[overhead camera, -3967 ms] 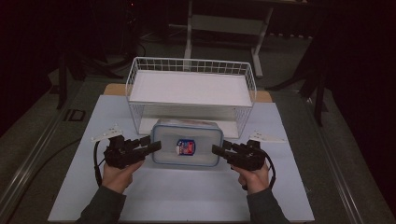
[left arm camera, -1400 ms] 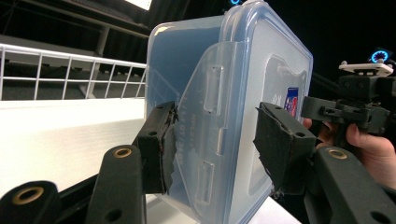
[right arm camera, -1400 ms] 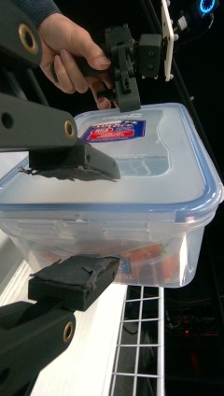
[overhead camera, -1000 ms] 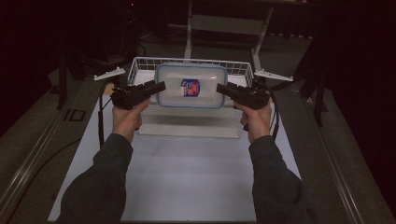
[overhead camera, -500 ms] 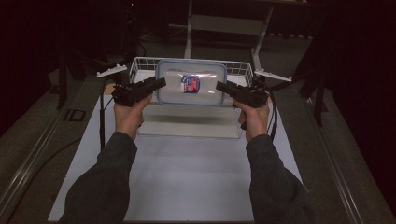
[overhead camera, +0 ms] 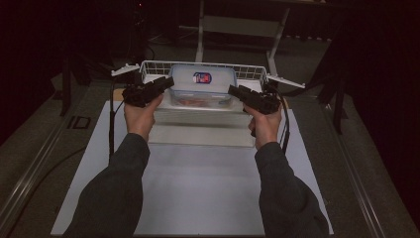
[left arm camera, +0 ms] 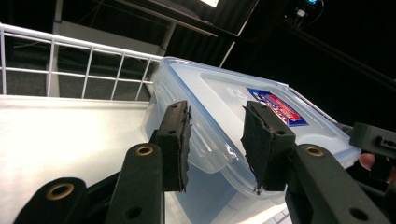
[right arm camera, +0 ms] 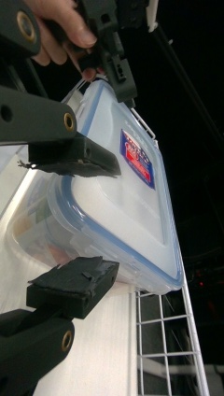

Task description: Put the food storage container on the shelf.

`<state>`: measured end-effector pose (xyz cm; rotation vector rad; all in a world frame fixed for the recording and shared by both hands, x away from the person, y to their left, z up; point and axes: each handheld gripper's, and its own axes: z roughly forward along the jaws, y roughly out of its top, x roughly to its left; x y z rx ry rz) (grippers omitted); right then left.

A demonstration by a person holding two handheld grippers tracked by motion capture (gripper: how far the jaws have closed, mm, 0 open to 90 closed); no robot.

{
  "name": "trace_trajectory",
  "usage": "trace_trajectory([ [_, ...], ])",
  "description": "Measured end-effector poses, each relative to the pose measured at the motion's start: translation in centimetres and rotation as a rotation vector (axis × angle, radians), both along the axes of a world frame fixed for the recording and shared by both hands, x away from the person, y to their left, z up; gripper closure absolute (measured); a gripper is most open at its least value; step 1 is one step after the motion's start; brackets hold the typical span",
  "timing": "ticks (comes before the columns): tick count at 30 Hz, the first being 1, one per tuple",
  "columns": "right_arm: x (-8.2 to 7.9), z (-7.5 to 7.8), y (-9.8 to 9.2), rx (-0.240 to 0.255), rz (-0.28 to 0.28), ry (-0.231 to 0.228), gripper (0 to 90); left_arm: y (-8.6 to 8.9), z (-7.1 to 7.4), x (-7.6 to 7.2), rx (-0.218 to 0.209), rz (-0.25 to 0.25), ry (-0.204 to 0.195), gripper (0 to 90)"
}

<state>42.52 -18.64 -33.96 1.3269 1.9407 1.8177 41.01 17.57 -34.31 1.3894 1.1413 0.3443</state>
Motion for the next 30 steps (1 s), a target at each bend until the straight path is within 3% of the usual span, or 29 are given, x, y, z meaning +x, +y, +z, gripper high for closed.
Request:
trace_trajectory([
  [9,-2.2,1.4,-0.7,-0.13,-0.003,-0.122,47.2,1.3,0.8,-2.3,0.051,0.003,-0.075,60.9],
  [13,-3.0,1.7,-1.1,-0.177,0.008,-0.133,47.2,2.0,1.1,-3.5,0.074,-0.012,-0.088,59.4],
  [15,-3.5,1.8,-1.2,-0.206,0.033,-0.137,47.1,2.3,1.1,-4.2,0.081,-0.044,-0.086,57.8],
  [21,-5.2,1.5,-1.2,-0.292,0.13,-0.146,44.7,3.0,0.7,-7.1,0.168,-0.104,-0.109,52.9],
  [23,-5.5,1.4,-1.2,-0.303,0.135,-0.146,44.0,3.1,0.5,-7.5,0.176,-0.102,-0.11,50.5],
  [24,-5.9,1.4,-1.2,-0.312,0.141,-0.143,43.9,3.3,-0.1,-8.5,0.195,-0.111,-0.089,50.5],
  [25,-7.0,1.0,-1.2,-0.334,0.168,-0.137,43.0,3.3,-0.3,-9.0,0.208,-0.111,-0.084,47.9],
  [28,-8.5,0.4,-0.9,-0.41,0.174,-0.154,40.2,3.5,-1.0,-10.3,0.261,-0.116,-0.08,46.0],
  [29,-8.5,0.4,-0.9,-0.41,0.174,-0.154,40.2,3.5,-1.0,-10.3,0.261,-0.116,-0.08,45.4],
  [30,-9.0,0.2,-0.9,-0.436,0.177,-0.161,39.7,3.6,-1.3,-11.1,0.287,-0.116,-0.079,45.4],
])
